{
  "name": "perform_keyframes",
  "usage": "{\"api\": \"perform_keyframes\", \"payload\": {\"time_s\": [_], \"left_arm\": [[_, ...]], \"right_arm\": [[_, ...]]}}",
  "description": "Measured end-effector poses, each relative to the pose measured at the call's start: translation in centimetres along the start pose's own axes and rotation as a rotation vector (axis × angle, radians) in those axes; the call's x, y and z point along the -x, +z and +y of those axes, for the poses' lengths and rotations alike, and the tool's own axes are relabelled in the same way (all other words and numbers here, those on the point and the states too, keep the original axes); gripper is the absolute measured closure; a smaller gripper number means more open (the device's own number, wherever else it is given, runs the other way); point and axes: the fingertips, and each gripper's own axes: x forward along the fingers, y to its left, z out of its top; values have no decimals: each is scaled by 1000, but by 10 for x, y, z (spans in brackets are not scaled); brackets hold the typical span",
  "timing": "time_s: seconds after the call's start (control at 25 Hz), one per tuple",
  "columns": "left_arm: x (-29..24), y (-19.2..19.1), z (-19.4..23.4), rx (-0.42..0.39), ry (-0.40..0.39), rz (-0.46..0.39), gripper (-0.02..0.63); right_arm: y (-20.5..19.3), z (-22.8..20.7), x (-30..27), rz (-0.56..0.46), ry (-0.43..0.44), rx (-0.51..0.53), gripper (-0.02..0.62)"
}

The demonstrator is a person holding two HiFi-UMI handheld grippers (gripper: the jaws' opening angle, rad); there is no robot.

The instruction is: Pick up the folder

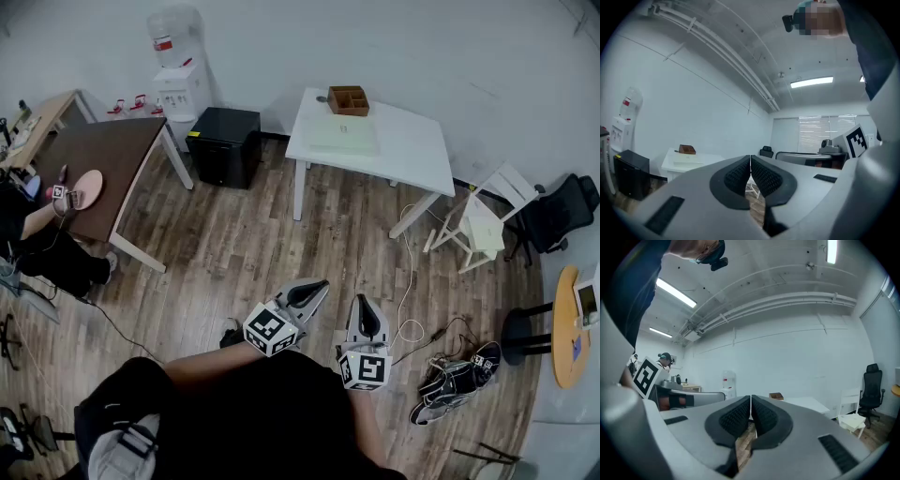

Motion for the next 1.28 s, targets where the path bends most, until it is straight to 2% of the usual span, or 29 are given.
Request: {"api": "perform_keyframes", "payload": {"time_s": [0.12,0.24,0.32,0.52,0.72,0.84,0.96,1.12,1.28], "left_arm": [[-3,0,1,-20,6,-6,591],[-2,-3,3,-19,22,1,591],[1,-9,6,6,26,22,591],[-16,-23,7,89,7,47,591],[-64,-30,6,86,-72,64,591],[-98,-33,15,77,-98,75,591],[-129,-35,30,81,-102,82,590],[-172,-37,61,149,-86,113,589],[-217,-27,92,141,-88,117,589]], "right_arm": [[0,2,-6,-7,22,26,560],[0,-2,-9,-22,15,8,560],[-2,-1,-9,-22,14,-20,558],[-8,-11,-18,25,11,-6,558],[-25,-48,-29,73,-59,-23,558],[-35,-75,-49,101,-67,-50,557],[-43,-98,-75,120,-61,-79,558],[-41,-137,-111,144,-64,-96,557],[-32,-177,-154,163,-66,-74,557]]}}
